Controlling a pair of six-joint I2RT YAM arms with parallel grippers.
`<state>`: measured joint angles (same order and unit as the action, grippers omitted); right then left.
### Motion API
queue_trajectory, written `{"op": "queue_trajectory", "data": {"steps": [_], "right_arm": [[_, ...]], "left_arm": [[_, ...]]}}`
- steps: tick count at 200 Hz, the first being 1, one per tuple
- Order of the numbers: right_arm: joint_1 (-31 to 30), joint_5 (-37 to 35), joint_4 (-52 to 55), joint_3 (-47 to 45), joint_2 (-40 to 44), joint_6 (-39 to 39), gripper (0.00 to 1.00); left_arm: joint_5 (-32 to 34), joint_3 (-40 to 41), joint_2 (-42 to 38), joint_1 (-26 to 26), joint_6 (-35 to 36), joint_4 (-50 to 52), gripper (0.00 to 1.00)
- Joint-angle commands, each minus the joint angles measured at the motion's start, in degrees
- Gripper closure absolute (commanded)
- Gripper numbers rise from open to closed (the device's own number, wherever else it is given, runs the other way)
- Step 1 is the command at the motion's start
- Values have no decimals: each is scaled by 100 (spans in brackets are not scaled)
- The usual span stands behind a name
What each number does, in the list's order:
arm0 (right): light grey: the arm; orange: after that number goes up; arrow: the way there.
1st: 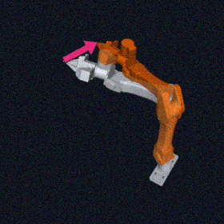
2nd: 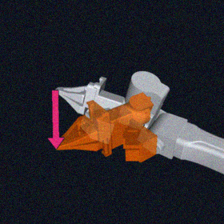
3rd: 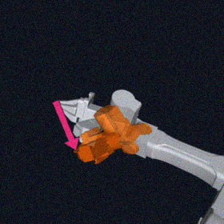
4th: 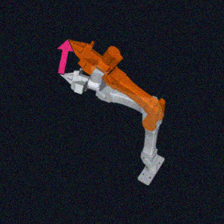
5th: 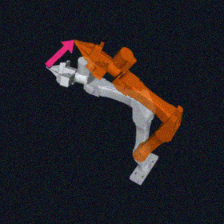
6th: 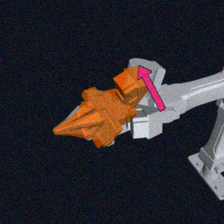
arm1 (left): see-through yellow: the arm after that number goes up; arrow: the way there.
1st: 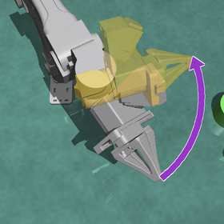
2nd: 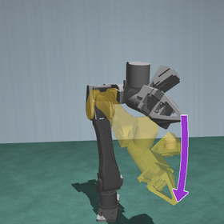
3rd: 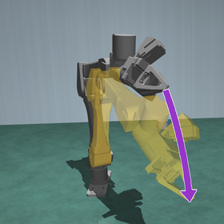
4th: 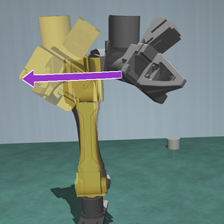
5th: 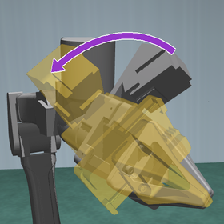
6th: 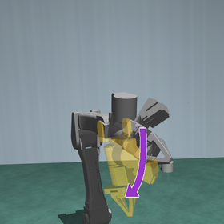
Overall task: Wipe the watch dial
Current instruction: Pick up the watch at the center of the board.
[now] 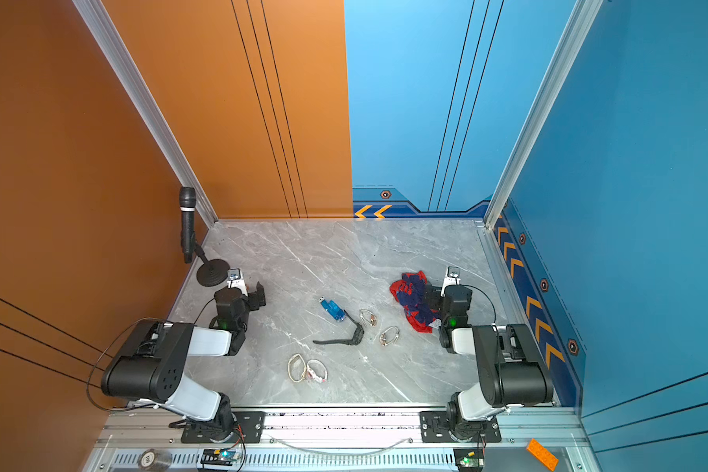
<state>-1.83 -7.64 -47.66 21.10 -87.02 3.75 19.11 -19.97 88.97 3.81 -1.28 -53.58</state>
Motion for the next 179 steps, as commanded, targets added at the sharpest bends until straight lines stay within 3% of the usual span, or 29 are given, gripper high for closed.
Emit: {"op": "queue_trajectory", "data": {"steps": [1, 179], "right_arm": [[6, 59, -138, 104, -78, -94, 0], [147, 308, -158, 102, -67, -8, 0]], "left_arm": [[75, -90, 70, 40, 47, -117, 2], [51, -90, 77, 32, 44, -117, 2]]}}
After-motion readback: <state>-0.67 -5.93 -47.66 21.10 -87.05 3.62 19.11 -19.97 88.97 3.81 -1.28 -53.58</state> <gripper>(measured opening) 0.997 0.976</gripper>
